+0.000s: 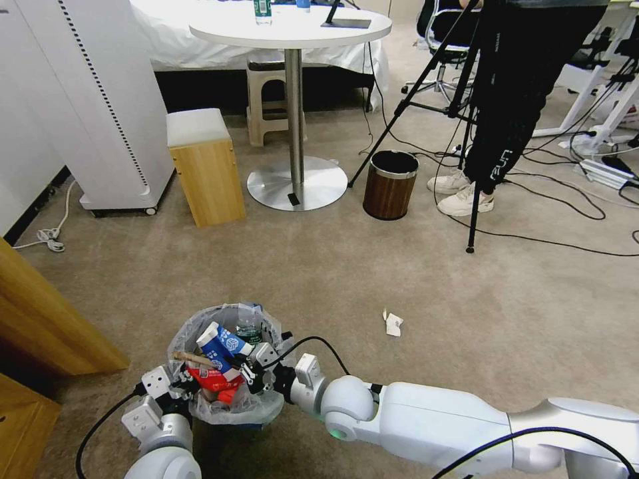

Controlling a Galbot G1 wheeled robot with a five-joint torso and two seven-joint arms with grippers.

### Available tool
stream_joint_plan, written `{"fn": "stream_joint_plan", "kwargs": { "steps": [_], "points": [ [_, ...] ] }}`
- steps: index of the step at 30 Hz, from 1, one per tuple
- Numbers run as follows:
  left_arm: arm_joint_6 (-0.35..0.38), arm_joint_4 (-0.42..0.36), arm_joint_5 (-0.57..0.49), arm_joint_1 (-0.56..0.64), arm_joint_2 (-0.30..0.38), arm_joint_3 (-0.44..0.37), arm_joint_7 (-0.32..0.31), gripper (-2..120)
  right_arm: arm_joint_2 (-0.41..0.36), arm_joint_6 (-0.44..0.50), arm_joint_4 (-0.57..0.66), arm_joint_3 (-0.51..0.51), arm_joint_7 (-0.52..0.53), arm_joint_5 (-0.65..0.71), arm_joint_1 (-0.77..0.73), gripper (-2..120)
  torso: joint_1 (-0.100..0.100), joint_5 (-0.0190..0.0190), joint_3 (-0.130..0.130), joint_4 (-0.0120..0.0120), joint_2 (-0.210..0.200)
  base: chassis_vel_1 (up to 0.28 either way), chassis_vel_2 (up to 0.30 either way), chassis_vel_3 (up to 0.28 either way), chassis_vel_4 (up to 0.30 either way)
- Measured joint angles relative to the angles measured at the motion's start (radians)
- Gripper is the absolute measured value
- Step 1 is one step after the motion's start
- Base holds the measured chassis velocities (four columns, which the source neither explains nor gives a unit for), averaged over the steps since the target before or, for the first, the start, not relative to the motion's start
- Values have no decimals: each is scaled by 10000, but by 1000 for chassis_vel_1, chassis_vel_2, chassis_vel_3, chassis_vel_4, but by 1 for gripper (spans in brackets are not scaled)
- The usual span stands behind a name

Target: Pick up the trash bin and place the garbage on the floor into it.

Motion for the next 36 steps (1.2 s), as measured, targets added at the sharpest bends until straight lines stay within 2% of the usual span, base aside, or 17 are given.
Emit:
{"fn": "stream_joint_plan", "kwargs": {
  "steps": [1, 4, 7, 8, 9, 12, 14, 16, 17, 20, 27, 28, 29, 32, 33, 35, 36],
  "points": [
    [0, 0, 0, 0, 0, 0, 0, 1, 0, 0, 0, 0, 0, 0, 0, 22, 0, 0, 0, 0, 0, 0, 0, 0, 0],
    [-1, -4, -2, 7, 3, 3, -2, 1, -191, 43, 240, 98, -25, 34, -21, 35, 1, 0, 0, 0, 1, 0, 0, 0, 0],
    [0, -15, -2, 15, 3, 7, -2, 1, -238, 58, 341, 159, -48, 33, -44, 41, 1, 0, 0, 0, 1, 0, 0, 0, 0],
    [1, -38, -2, 33, 4, 10, -2, 1, -282, 64, 506, 246, -61, 42, -69, 50, 0, 0, 0, -1, 2, 0, 0, 0, 0],
    [1, -38, -2, 33, 4, 10, -2, 1, -282, 64, 506, 246, -61, 42, -69, 50, 0, 0, 0, -1, 2, 0, 0, 0, 0],
    [5, -142, 0, 119, 6, -35, -5, 1, -269, 52, 743, 354, -56, 119, -51, 65, 0, 0, 0, 0, 1, 0, 0, 0, 0],
    [5, -160, 2, 141, 4, -42, -6, 1, -243, 38, 746, 378, -48, 121, -42, 68, 0, 0, 0, 0, 1, 0, 0, 0, 0],
    [5, -177, 2, 161, 0, -42, -6, 1, -190, 60, 683, 383, -5, 106, -39, 78, 0, 0, 1, 0, 1, 0, 0, 0, 0],
    [5, -177, 2, 161, 0, -42, -6, 1, -190, 60, 683, 383, -5, 106, -39, 78, 0, 0, 1, 0, 1, 0, 0, 0, 0],
    [5, -183, 2, 193, 24, -54, -6, 1, -198, 183, 867, 680, 22, 101, -166, 95, 0, -1, 0, -1, 1, 0, 0, 0, 0],
    [5, -211, -4, 228, 68, -92, -7, 1, -221, 234, 1372, 1536, 80, 374, -363, 100, 0, 0, 0, 0, 1, 0, 0, 0, 0],
    [5, -236, -9, 250, 78, -95, -7, 1, -251, 192, 1627, 1978, 132, 532, -452, 100, 0, 0, 0, 0, 2, 0, 0, 0, 0],
    [5, -236, -9, 250, 78, -95, -7, 1, -251, 192, 1627, 1978, 132, 532, -452, 100, 0, 0, 0, 0, 2, 0, 0, 0, 0],
    [5, -372, -3, 408, 65, -148, -9, 1, -452, 181, 1976, 3224, 365, 849, -543, 100, 0, 1, 0, 2, 1, 0, 0, 0, 0],
    [5, -372, -3, 408, 65, -148, -9, 1, -452, 181, 1976, 3224, 365, 849, -543, 100, 0, 1, 0, 2, 1, 0, 0, 0, 0],
    [6, -437, 8, 447, 85, -155, -9, 1, -651, 182, 2004, 4092, 525, 909, -737, 100, 0, 1, 0, -1, 2, 0, 0, 0, 0],
    [6, -437, 8, 447, 85, -155, -9, 1, -651, 182, 2004, 4092, 525, 909, -737, 100, 0, 1, 0, -1, 2, 0, 0, 0, 0]
  ]
}}
